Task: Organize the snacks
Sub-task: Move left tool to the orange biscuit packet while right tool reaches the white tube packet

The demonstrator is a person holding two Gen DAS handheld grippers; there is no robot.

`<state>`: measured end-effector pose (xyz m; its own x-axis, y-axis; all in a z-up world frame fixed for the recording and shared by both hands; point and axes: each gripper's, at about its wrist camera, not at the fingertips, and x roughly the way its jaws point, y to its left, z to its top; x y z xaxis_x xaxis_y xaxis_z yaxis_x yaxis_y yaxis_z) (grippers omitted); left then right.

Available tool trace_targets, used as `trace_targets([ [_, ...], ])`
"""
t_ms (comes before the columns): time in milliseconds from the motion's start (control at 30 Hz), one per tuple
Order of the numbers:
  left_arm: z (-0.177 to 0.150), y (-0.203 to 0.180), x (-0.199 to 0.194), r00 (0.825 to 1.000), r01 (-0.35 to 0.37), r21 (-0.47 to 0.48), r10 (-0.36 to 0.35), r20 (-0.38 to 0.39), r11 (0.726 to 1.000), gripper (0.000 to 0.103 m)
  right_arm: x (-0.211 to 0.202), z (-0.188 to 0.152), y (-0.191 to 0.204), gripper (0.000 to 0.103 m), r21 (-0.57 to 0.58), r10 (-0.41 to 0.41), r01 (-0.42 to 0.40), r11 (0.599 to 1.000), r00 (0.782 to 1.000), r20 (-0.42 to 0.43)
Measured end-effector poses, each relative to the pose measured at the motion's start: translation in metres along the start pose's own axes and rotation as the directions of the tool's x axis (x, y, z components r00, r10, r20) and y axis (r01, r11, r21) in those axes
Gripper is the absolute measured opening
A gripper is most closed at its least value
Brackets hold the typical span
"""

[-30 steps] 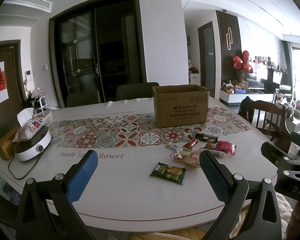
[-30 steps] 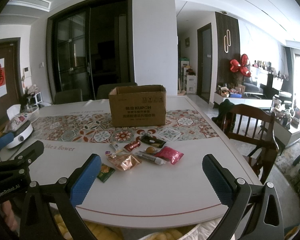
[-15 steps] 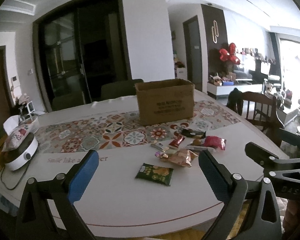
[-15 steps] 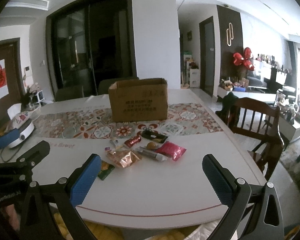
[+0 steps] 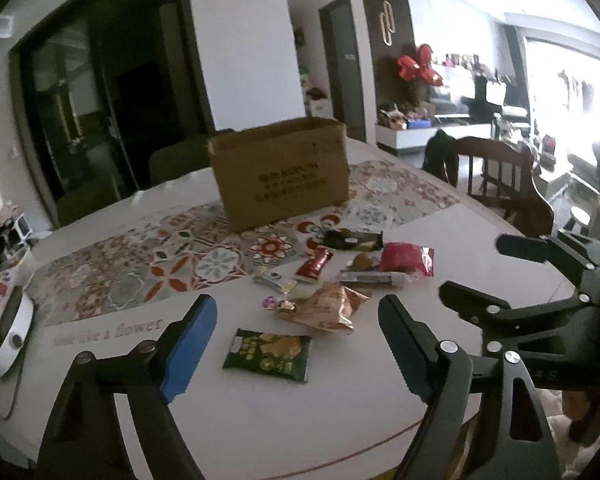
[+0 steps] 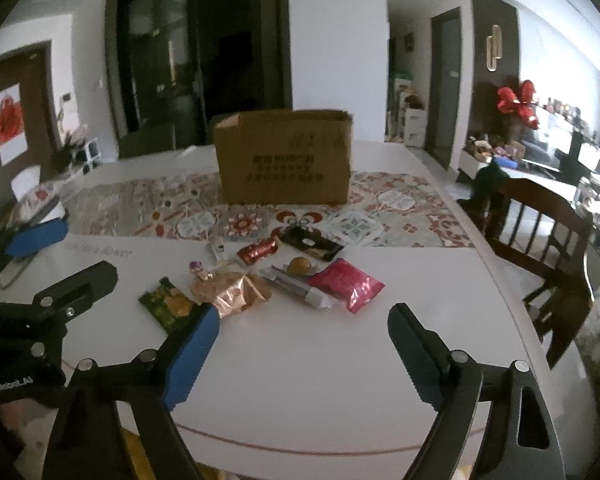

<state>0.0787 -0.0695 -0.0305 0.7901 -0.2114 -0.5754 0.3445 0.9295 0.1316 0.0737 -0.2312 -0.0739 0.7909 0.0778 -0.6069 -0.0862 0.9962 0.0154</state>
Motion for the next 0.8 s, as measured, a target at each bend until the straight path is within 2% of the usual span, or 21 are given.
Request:
trace_targets([
  [467, 0.001, -0.014, 0.080, 0.988, 0.056, 0.089, -0.043, -0.145, 0.994, 0.069, 0.073, 0.008, -0.007, 0.067, -0.183, 0.039, -0.056, 0.981, 0.995, -0.095],
  [667, -0.001, -0.017, 0.102, 0.979, 0.092, 0.119, -0.067, -0.194, 0.989, 0.068, 0.096, 0.013, -0.005, 0.059, -0.257, 0.067, -0.094, 0.962, 0.991, -0.112],
  [800, -0.003, -0.018, 0.115, 0.973, 0.099, 0.128, -0.070, -0.218, 0.987, 0.068, 0.110, 0.014, -0.004, 0.053, -0.271, 0.102, -0.141, 0.952, 0.983, -0.154],
])
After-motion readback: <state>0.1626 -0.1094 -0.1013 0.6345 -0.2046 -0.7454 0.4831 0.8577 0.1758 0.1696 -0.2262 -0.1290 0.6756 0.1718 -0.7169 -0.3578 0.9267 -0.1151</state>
